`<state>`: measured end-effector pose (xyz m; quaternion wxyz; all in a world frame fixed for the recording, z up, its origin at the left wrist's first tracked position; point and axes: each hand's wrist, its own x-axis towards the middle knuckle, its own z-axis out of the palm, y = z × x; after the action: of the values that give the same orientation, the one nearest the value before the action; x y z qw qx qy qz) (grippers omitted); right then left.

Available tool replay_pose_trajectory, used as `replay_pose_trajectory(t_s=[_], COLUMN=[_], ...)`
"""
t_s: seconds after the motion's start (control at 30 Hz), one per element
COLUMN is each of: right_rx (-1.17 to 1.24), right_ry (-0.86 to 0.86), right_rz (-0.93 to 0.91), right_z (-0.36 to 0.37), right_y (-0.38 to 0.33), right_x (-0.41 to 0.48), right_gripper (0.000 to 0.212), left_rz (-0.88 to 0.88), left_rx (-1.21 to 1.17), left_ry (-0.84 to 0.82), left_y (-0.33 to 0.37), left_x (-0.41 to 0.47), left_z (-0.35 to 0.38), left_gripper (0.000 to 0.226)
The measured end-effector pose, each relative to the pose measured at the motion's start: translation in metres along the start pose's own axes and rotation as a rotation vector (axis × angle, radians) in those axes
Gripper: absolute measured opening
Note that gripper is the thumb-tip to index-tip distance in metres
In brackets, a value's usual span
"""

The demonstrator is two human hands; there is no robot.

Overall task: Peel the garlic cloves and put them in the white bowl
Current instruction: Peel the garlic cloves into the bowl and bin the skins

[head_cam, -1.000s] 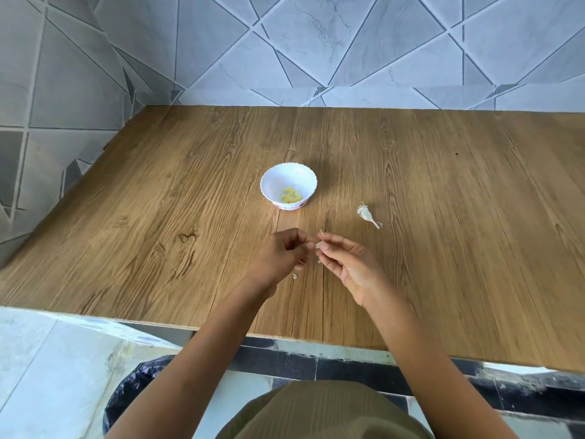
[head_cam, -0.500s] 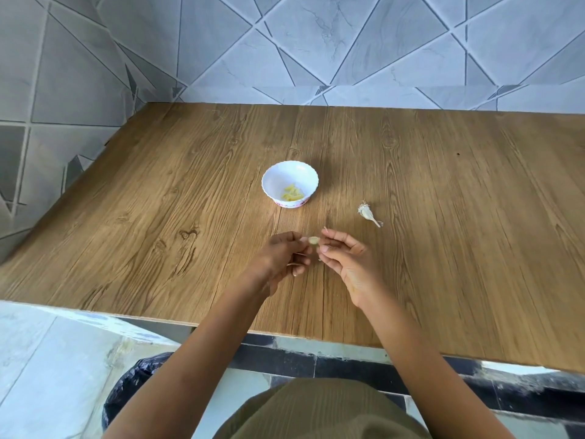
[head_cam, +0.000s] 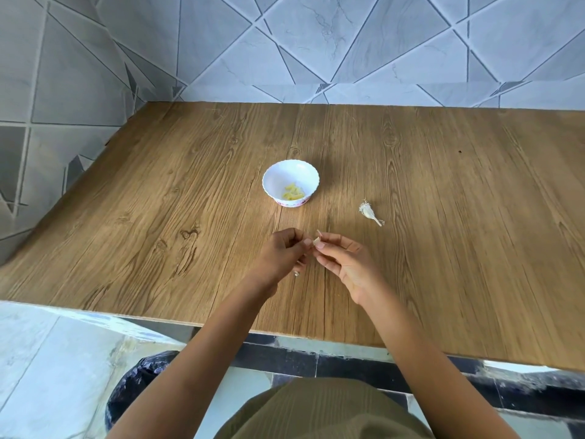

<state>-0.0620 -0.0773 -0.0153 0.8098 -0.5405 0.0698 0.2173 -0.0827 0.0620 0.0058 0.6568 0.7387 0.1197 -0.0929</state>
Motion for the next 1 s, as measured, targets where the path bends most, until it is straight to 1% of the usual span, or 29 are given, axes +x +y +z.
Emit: replay_pose_trajectory(t_s=[0.13, 0.27, 0.43, 0.5, 0.67, 0.87, 1.0], right_rx=[-0.014, 0.014, 0.028, 0.023, 0.022, -0.027, -0.086], right_ry=[-0.017, -0.038, -0.050, -0.045, -0.064, -0.024, 0.000], right_rz=[-0.006, -0.009, -0.014, -0.015, -0.007, -0.032, -0.096], right_z=[-0.0002, -0.0005, -0.0003, -0.0011, -0.0059, -0.0090, -0.0089], right_y=[-0.0010, -0.0027, -0.0036, -0.0033, -0.0041, -0.0035, -0.0025], right_x=[-0.0006, -0.0013, -0.0019, -0.0018, -0.0041, -0.0037, -0.0045], right_gripper=[0.022, 0.024, 0.013, 0.014, 0.024, 0.024, 0.027], left_rz=[-0.059, -0.118, -0.060, -0.047, -0.108, -0.086, -0.100], left_rx=[-0.057, -0.155, 0.005, 0.039, -0.094, -0.063, -0.108], left_ry=[-0.041, -0.055, -0.002, 0.003, -0.015, 0.018, 0.039], left_y=[0.0055, 0.0081, 0.0055, 0.0052, 0.0096, 0.0090, 0.0088], left_x=[0.0000, -0.0009, -0.0015, -0.0018, -0.0021, -0.0019, -0.0022], left_z=[-0.0010, 0.0007, 0.0040, 0.0049, 0.0039, 0.0033, 0.0055], left_gripper=[0.019, 0.017, 0.015, 0.015, 0.019, 0.019, 0.020])
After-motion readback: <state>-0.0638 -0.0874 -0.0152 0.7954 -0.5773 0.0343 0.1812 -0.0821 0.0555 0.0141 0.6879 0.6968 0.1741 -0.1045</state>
